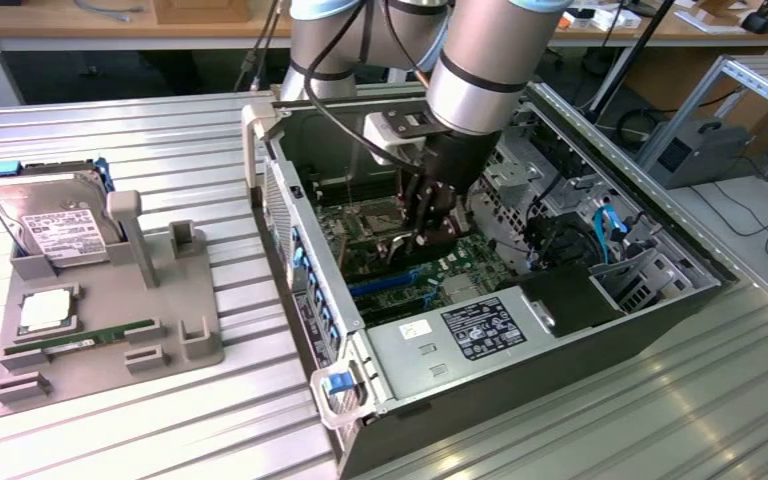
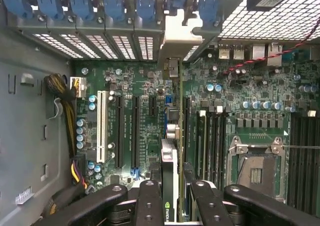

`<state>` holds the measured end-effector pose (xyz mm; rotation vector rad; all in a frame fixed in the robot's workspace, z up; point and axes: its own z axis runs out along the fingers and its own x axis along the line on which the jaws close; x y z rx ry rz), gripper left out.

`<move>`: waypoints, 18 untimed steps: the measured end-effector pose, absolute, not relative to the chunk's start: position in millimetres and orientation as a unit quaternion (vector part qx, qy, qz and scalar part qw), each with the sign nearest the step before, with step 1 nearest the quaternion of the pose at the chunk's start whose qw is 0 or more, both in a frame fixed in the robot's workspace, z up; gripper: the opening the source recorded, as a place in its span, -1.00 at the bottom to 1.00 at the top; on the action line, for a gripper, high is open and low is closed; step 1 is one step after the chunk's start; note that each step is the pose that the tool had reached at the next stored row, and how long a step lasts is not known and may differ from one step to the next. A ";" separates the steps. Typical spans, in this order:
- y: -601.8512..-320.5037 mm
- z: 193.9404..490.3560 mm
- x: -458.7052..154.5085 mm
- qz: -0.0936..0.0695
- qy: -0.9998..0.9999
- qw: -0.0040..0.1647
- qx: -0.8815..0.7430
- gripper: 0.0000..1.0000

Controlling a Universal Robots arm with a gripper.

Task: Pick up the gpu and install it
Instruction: 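Insert the gpu into the slot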

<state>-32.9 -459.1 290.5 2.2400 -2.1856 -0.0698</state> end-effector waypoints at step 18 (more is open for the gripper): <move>-460.7 273.1 -44.5 -0.022 -0.698 0.006 0.716 -0.47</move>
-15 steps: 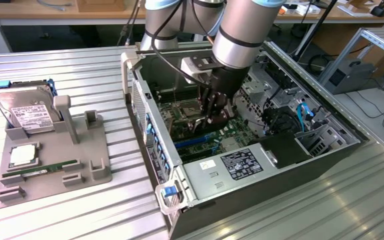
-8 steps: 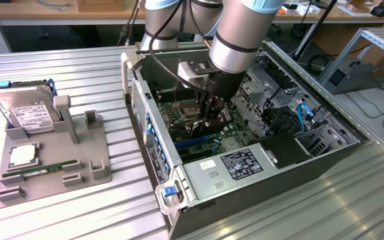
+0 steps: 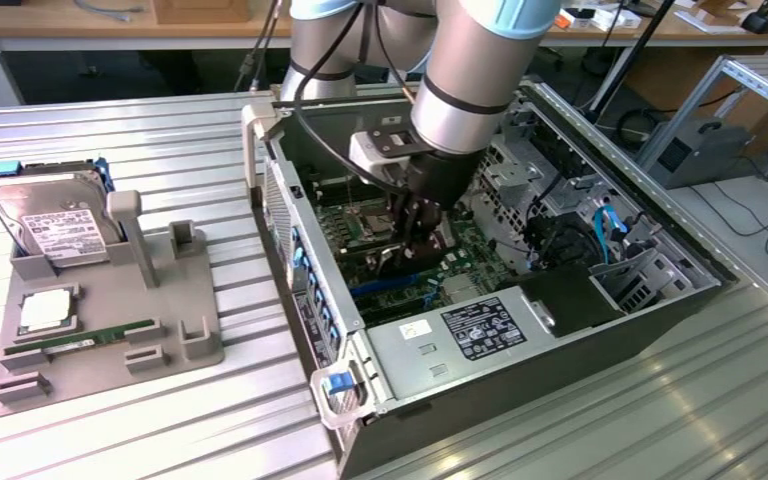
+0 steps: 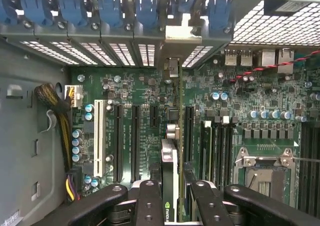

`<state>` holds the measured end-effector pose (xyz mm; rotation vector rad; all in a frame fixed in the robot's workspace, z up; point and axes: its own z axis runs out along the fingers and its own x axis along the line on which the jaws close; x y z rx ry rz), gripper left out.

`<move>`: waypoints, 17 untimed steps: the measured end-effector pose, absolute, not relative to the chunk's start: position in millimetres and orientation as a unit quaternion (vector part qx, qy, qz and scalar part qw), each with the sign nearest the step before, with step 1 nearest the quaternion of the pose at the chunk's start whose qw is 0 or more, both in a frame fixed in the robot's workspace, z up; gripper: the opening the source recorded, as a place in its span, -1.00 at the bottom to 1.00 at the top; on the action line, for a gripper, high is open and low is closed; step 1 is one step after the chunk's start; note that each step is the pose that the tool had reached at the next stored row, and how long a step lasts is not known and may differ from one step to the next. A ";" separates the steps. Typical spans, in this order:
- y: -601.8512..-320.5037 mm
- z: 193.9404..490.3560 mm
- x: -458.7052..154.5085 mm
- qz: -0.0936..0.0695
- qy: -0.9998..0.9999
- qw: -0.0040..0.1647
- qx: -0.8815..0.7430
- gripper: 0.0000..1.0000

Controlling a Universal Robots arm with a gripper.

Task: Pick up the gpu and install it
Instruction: 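Insert the gpu into the slot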

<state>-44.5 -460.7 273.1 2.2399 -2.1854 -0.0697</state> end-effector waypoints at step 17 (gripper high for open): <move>-460.7 270.9 -46.6 -0.022 -0.704 0.005 0.709 -0.47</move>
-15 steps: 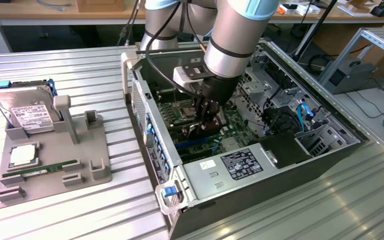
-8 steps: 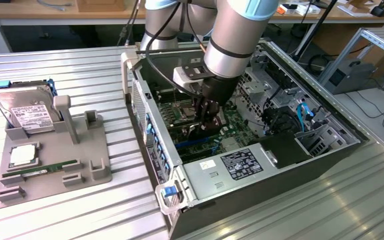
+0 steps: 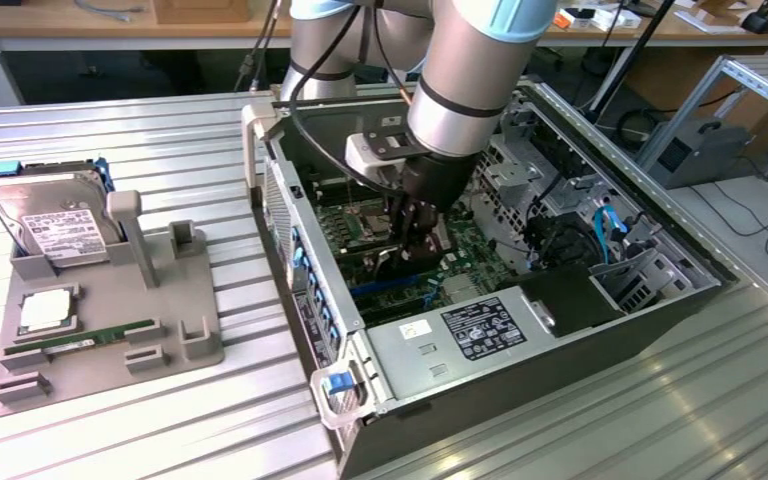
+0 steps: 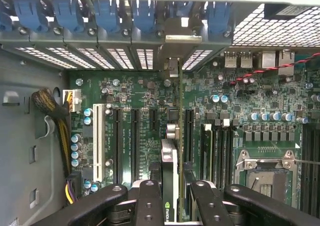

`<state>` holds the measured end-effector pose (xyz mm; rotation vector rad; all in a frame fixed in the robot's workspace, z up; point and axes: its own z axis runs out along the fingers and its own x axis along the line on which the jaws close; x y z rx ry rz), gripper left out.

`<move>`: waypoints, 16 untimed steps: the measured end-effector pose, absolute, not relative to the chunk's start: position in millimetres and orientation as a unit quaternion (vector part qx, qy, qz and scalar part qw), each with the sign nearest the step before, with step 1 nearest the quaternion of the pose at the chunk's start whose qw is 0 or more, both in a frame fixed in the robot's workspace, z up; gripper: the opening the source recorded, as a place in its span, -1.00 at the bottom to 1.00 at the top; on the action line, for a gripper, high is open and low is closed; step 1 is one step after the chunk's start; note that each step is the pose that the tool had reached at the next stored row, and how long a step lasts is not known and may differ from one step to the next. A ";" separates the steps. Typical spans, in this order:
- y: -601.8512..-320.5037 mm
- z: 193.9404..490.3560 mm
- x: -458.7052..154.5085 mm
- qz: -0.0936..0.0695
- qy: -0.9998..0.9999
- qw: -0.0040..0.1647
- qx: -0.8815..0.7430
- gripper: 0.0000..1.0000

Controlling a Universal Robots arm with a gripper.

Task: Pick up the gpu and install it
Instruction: 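Insert the gpu into the slot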

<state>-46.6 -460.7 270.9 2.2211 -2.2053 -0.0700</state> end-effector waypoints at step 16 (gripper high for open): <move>-460.7 267.3 -49.8 -0.022 -0.713 0.005 0.701 -0.47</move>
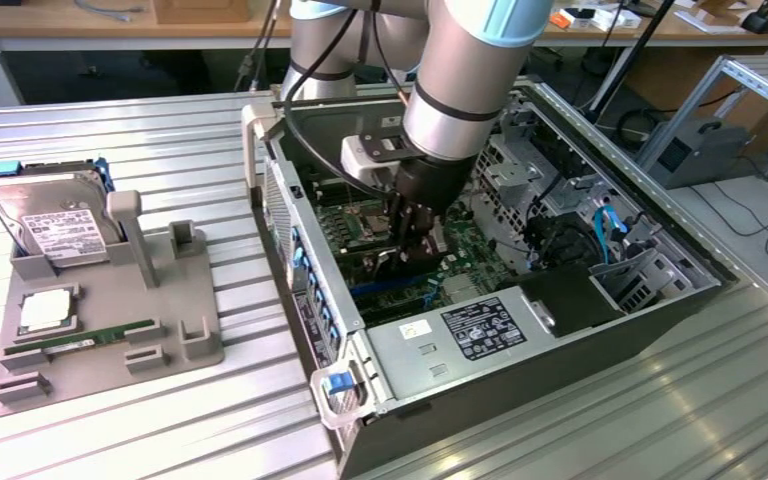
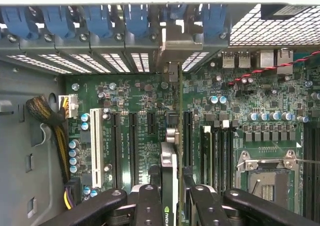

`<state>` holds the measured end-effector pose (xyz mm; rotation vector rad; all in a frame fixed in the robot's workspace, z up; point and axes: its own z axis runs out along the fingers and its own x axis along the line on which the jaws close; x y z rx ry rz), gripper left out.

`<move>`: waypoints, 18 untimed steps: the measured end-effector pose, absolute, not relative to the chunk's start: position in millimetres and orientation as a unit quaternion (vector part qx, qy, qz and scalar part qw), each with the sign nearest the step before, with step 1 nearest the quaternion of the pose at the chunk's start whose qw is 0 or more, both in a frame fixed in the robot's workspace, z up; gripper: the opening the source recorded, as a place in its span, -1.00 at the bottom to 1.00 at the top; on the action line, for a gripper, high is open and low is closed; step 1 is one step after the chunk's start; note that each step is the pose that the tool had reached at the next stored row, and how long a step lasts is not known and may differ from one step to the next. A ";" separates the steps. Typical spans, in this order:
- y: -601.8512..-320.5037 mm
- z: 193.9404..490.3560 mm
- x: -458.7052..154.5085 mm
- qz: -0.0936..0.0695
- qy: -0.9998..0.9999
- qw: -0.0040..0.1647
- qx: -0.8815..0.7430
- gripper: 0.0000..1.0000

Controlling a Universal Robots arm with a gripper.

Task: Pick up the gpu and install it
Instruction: 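Insert the gpu into the slot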

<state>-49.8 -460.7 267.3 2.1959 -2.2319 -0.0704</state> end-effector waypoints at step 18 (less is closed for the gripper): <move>-460.6 267.9 -50.9 -0.022 -0.713 0.005 0.701 -0.47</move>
